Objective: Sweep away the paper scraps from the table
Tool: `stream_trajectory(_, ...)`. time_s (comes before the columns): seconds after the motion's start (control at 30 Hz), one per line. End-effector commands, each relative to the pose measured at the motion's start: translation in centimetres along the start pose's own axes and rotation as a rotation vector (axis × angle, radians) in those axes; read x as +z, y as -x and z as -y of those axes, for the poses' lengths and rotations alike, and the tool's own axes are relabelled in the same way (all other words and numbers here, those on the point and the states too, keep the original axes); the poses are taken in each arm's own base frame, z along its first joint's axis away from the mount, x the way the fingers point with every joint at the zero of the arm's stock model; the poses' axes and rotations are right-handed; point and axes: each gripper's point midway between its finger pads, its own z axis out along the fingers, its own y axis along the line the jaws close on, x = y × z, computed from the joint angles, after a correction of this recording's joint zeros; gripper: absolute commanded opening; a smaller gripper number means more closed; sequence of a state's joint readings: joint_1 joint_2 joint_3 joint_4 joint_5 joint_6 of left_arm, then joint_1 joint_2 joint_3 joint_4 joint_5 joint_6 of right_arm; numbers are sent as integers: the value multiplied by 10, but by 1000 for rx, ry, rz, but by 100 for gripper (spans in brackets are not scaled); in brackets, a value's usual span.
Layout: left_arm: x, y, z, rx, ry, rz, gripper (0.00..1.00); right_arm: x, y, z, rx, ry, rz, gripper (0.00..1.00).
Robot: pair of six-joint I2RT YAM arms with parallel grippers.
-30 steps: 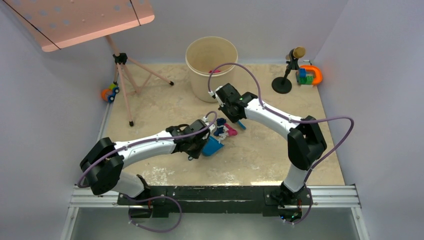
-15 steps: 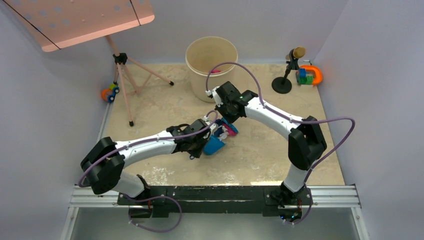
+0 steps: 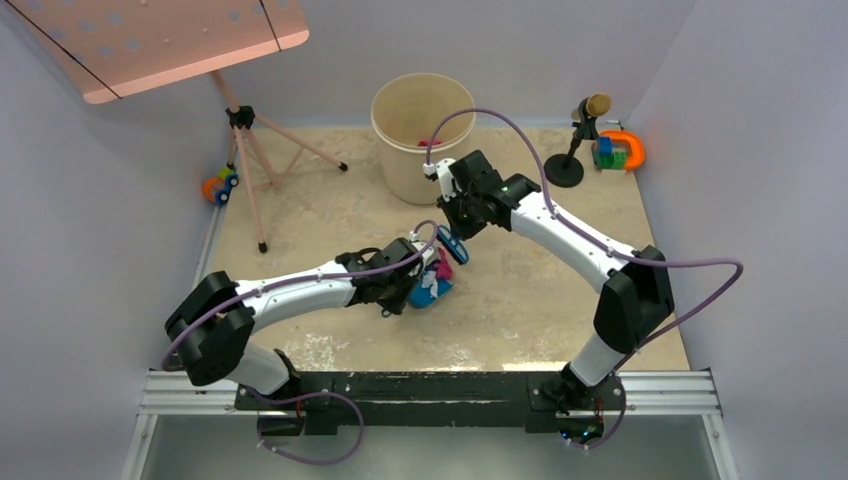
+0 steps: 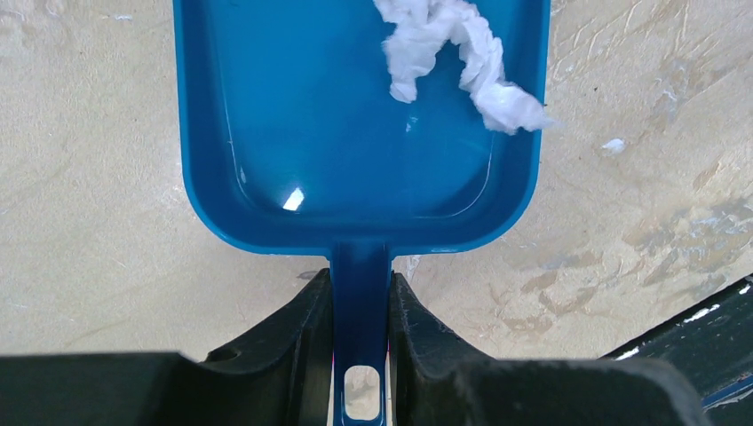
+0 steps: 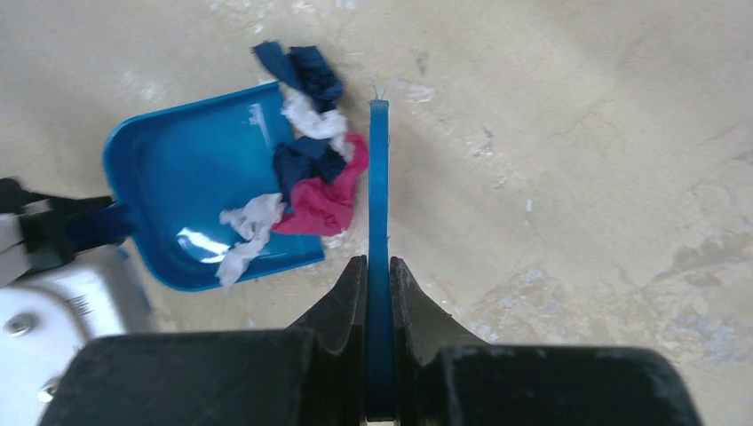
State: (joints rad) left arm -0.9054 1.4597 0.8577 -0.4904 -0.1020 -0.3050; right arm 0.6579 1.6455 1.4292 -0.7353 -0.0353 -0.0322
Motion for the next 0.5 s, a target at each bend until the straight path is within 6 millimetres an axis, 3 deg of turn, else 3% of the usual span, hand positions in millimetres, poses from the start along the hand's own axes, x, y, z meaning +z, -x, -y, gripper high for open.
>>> stream_trajectory(0.0,3,7,0,-50,3,35,0,-2,28,21,33,-105,97,0)
stream_trajectory(0.2,0,-5,-2,-148,13,-7,0,14,39,47,-107,-301,123,0)
stream_trajectory(0.47,1,-9,-9,-236,-7,-8,0,38,51,16,-269,-216,121,0)
